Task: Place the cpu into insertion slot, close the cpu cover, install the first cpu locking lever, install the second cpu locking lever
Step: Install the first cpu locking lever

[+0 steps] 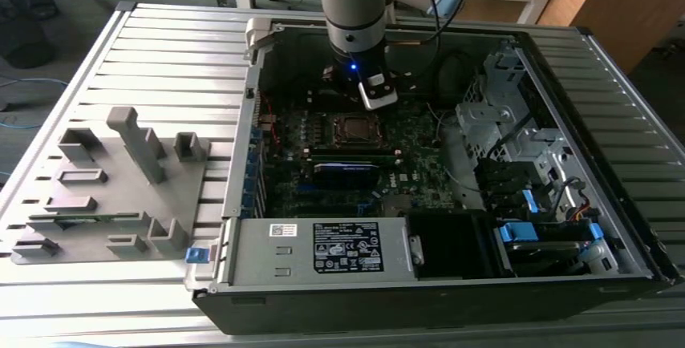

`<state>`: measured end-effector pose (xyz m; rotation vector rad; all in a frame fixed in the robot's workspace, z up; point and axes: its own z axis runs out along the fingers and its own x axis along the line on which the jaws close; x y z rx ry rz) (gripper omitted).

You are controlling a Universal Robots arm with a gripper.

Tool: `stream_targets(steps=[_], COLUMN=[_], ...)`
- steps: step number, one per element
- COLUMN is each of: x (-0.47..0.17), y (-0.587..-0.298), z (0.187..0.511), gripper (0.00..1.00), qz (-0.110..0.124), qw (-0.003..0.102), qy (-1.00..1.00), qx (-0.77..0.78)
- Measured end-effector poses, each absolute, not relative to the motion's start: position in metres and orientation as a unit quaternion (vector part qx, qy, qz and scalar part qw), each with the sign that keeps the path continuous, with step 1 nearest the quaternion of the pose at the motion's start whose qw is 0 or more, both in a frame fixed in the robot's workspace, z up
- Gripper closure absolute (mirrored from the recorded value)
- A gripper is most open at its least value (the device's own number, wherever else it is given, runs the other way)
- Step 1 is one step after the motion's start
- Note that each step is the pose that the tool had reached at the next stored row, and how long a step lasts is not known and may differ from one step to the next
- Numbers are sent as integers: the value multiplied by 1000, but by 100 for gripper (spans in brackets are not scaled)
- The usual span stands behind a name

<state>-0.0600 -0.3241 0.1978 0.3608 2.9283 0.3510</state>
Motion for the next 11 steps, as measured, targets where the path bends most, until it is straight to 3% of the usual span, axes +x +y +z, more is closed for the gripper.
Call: stream_targets(steps=[11], x=[-60], y=[-325], z=[197], gripper=[89], qz=[117], qw=[85], qy=[982], qx=[121])
